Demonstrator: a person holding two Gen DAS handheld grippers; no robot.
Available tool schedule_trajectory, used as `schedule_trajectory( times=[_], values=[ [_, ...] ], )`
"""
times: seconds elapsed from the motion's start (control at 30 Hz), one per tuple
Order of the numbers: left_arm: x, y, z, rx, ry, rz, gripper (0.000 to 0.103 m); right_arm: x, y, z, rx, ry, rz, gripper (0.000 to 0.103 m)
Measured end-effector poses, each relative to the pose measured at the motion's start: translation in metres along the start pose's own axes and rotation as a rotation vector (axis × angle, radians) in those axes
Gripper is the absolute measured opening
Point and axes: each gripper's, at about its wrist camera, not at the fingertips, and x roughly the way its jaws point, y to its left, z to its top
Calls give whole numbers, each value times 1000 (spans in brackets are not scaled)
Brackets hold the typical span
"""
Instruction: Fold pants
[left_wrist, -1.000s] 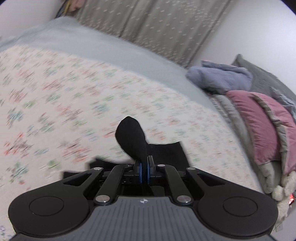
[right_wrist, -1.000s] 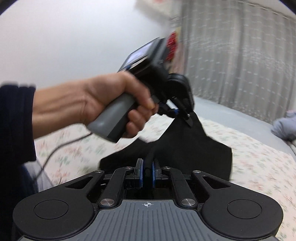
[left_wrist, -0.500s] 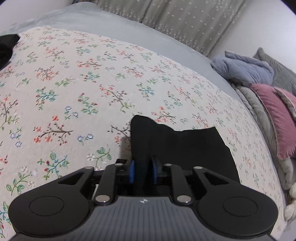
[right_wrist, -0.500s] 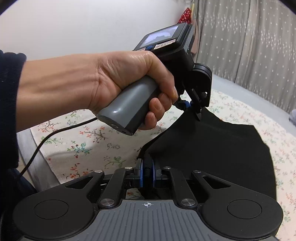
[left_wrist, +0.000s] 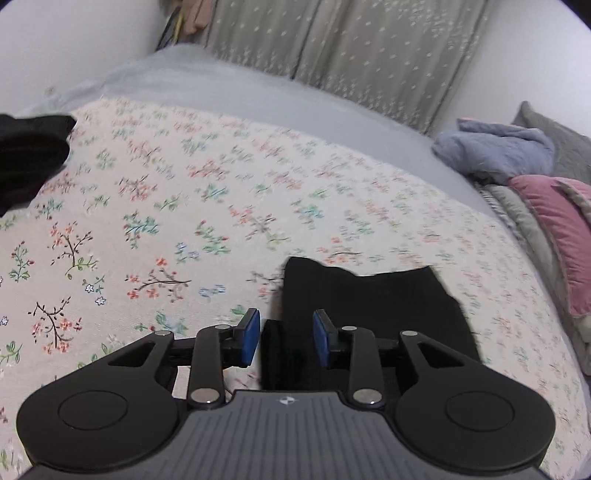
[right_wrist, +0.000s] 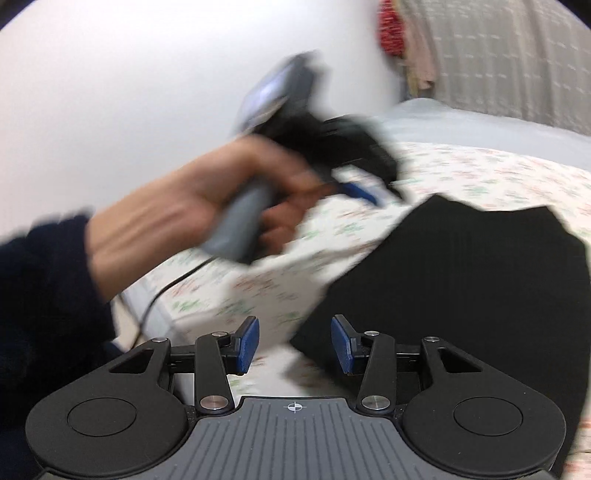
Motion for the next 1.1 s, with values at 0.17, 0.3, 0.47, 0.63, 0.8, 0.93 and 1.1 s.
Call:
schedule_trajectory(
  times=[0.17,0.3,0.47,0.63,0.8,0.93,1.1],
  values=[
    [-15,-24,-20,30,9,-49,53,-38,-72,21,103,-54,-160,43],
    [-5,-40,-38,88,59,-38,53,-34,-123,25,168,20,-225,40],
    [20,-36,-59,124,152,76,51,-14,-160,-2,164,147,-242,33],
    [15,-28,-57,103,151,64,51,-10,-157,-22,147,93,-243,33],
    [-4,-3,-42,-10,81,58,86,-23,-163,-10,188,89,-198,38],
    [-1,15,-39,-105,102,14,94,-46,-183,1,303,-2,-187,47],
    [17,21,-47,-188,207,-77,100,-44,-221,-6,494,7,-144,51]
  ],
)
